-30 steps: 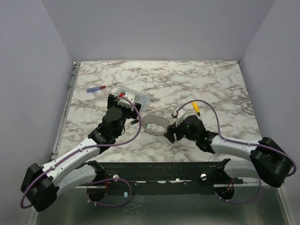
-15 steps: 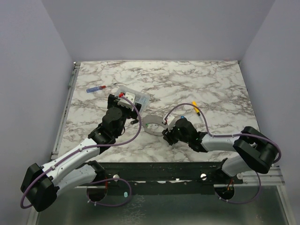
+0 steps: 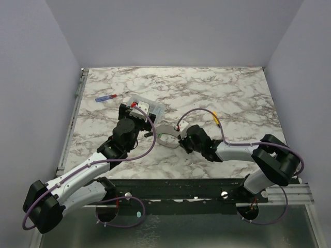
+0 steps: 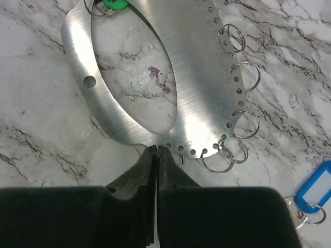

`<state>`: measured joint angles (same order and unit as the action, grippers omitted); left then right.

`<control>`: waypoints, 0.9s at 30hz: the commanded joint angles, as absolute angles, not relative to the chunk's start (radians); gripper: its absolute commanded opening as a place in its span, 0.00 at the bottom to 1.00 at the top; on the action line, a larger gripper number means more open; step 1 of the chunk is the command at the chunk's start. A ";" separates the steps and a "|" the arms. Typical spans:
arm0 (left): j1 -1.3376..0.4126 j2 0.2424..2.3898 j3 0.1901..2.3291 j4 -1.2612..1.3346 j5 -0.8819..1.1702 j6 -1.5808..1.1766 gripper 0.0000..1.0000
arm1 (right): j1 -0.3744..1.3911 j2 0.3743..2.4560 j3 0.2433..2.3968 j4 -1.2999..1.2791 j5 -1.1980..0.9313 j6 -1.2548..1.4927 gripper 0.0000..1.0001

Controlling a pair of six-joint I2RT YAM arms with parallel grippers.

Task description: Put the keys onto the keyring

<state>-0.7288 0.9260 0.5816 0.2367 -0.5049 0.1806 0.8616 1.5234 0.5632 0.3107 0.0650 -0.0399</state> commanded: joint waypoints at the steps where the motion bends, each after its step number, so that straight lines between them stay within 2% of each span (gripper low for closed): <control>1: -0.735 0.914 0.612 0.226 -0.487 0.183 0.96 | 0.894 1.545 0.641 0.248 -0.021 0.104 0.08; 5: -0.735 0.913 0.611 0.226 -0.491 0.187 0.96 | 0.920 1.569 0.718 0.293 -0.107 0.293 0.13; 11: -0.735 0.913 0.611 0.225 -0.489 0.186 0.96 | 0.928 1.654 0.837 0.226 -0.200 0.359 0.35; 18: -0.735 0.905 0.611 0.226 -0.491 0.187 0.96 | 0.928 1.569 0.839 0.120 -0.145 0.100 0.50; 27: -0.734 0.903 0.611 0.225 -0.491 0.186 0.96 | 0.963 1.457 0.684 0.096 -0.126 -0.216 0.52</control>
<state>-0.7288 0.9176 0.5816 0.2367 -0.5053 0.1810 0.9279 1.4891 0.7547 0.1291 -0.1425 -0.0170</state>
